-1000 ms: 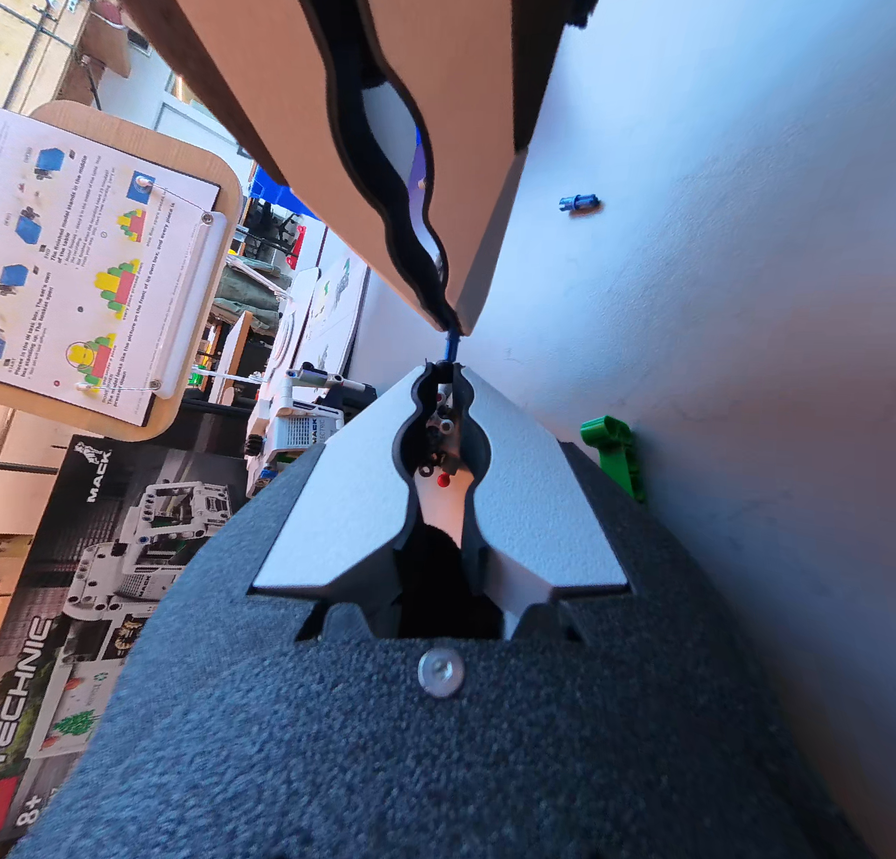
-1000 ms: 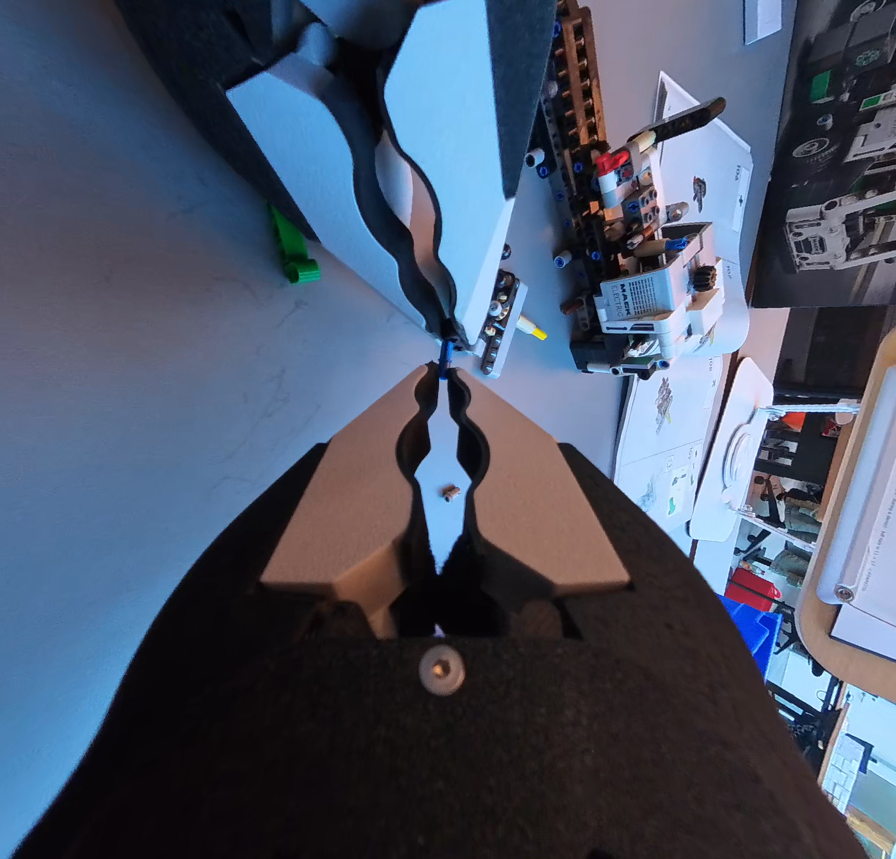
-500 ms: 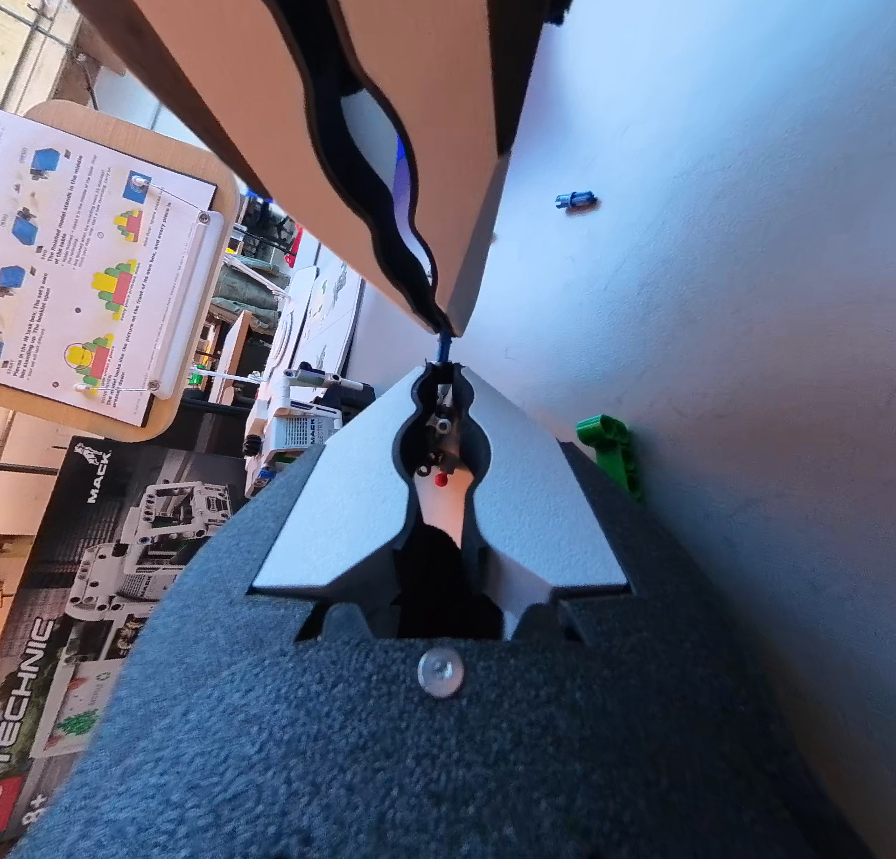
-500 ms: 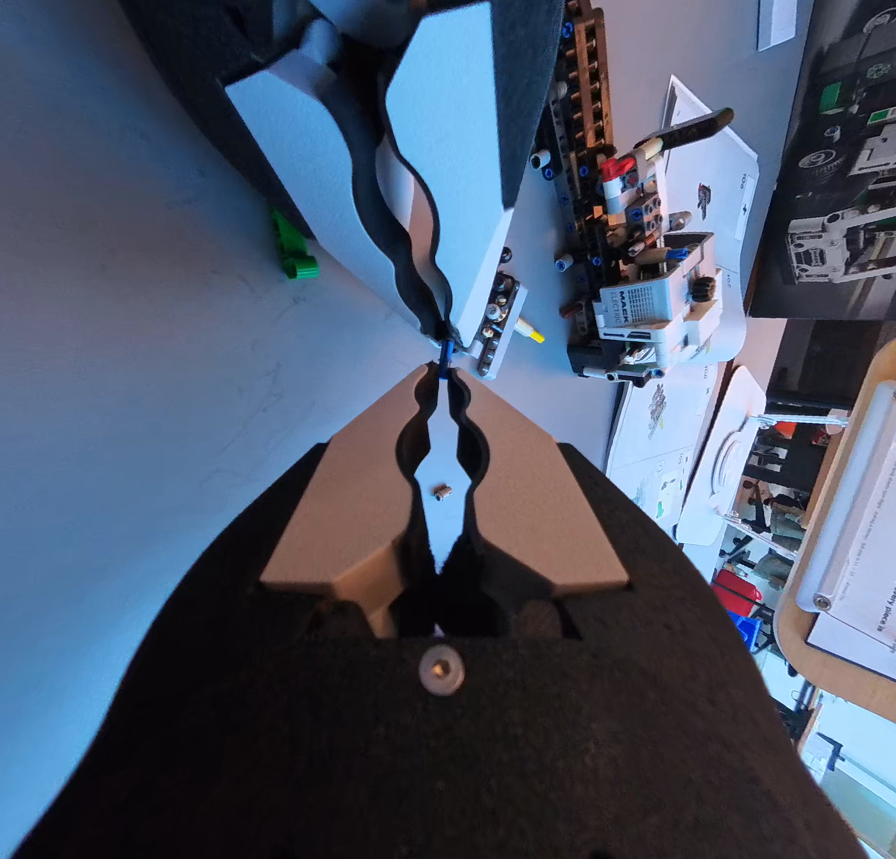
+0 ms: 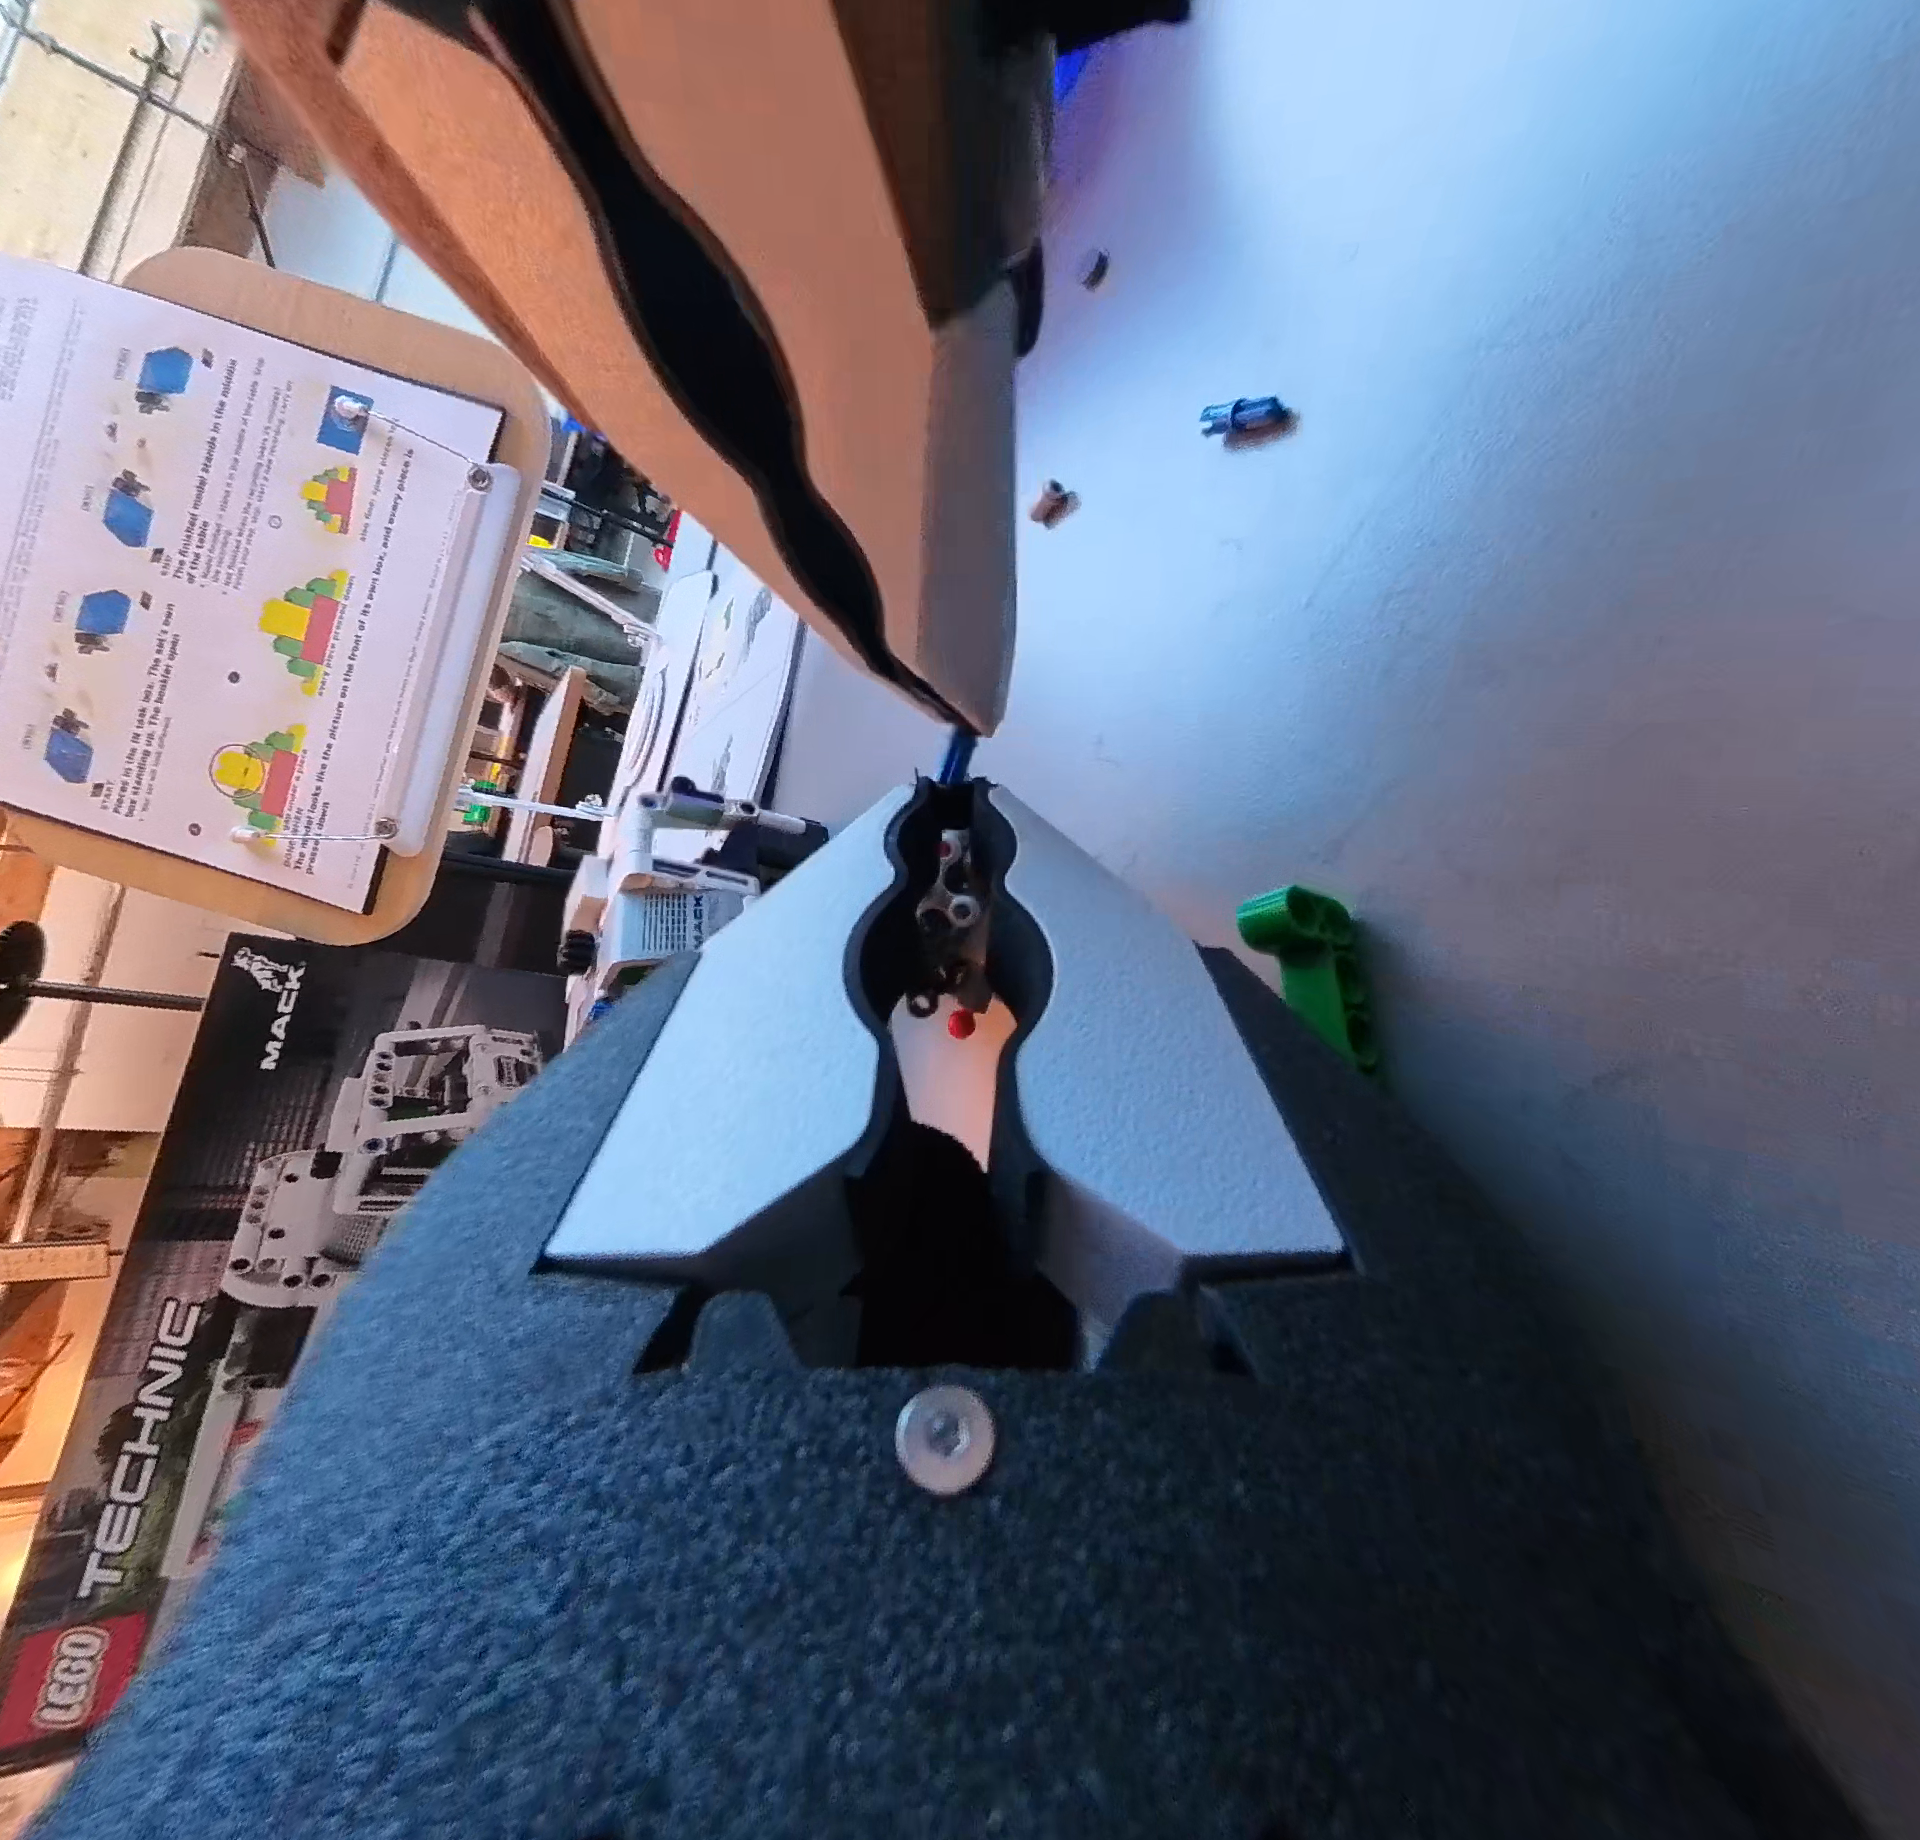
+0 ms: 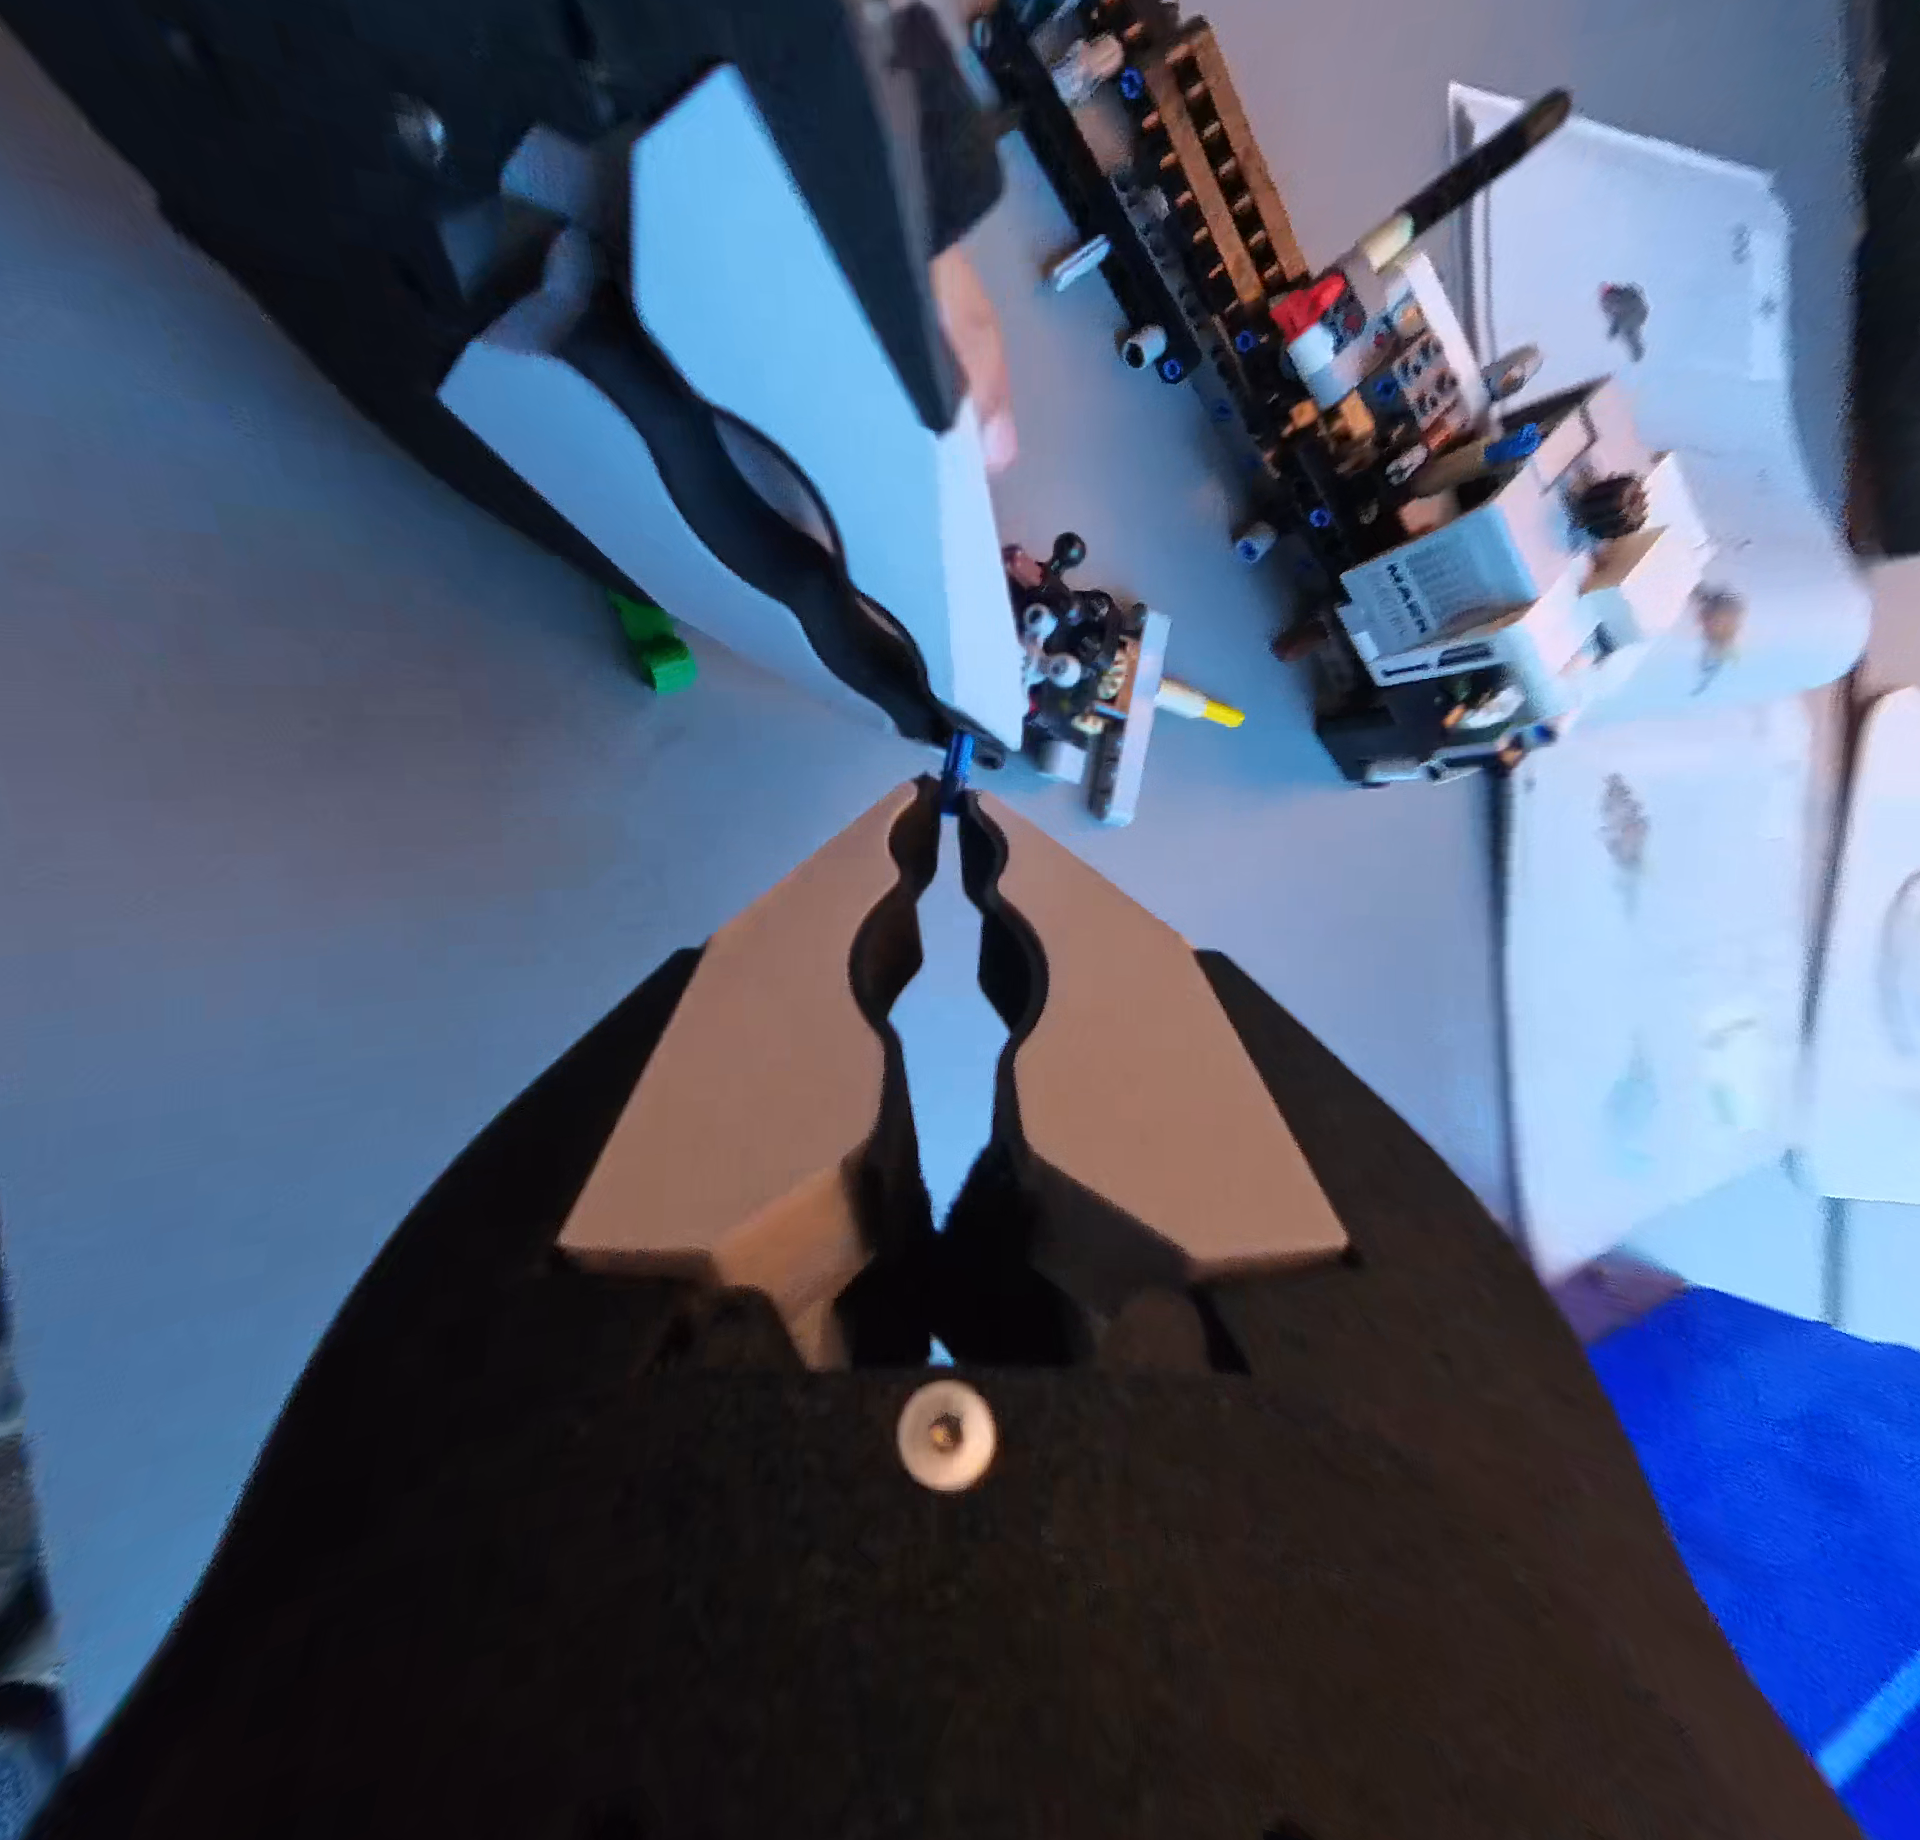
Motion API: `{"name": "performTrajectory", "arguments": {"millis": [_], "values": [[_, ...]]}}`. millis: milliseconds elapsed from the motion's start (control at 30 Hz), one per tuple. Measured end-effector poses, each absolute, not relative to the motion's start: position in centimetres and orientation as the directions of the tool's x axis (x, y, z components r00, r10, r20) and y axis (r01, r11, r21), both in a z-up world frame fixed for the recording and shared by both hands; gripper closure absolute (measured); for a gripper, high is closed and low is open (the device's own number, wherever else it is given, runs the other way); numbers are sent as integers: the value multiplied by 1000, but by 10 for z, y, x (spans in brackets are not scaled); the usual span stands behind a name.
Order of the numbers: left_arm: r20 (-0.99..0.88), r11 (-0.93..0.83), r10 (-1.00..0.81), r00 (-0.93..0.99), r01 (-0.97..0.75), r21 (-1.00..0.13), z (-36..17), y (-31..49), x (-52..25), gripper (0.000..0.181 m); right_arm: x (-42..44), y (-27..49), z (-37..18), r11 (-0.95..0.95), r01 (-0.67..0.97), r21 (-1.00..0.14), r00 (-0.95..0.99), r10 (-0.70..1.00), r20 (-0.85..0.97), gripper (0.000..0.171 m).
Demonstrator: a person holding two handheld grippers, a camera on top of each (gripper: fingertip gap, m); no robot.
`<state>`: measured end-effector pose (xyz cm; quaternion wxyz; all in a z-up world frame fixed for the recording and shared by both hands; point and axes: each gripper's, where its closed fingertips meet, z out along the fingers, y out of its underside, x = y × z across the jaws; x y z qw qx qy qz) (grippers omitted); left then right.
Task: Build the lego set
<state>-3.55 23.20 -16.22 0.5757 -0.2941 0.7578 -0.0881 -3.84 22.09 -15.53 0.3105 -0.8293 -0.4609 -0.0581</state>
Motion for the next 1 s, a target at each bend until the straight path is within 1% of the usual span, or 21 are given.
{"name": "performTrajectory", "arguments": {"millis": [100,200,267,333,433,533,667,867,1000], "values": [[-831,822,-530,-168,-342,-455,-163,231,-35,179,-39,218,-157,-480,680,-554,678,699,227,169],[-854,845,-490,-172,-335,-417,-165,229,-35,179,-41,214,-160,-615,505,-605,768,640,-9,169],[-877,866,-450,-167,-320,-383,-164,226,-36,178,-42,211,-160,-700,394,-595,782,596,-183,168],[-898,886,-408,-167,-308,-346,-164,224,-35,179,-43,208,-160,-783,301,-544,775,533,-340,169],[-919,906,-359,-165,-298,-300,-164,223,-35,179,-45,204,-161,-852,246,-462,750,469,-466,169],[-931,916,-329,-160,-294,-273,-164,221,-35,179,-46,201,-162,-889,243,-387,738,429,-522,169],[-952,937,-269,-148,-271,-223,-162,215,-33,179,-47,194,-164,-900,316,-301,718,435,-544,169],[-944,931,-296,-148,-266,-251,-162,216,-32,178,-44,194,-162,-875,412,-254,685,482,-547,169],[-946,935,-288,-146,-255,-245,-161,214,-33,178,-45,190,-162,-889,413,-199,634,437,-638,169]]}}
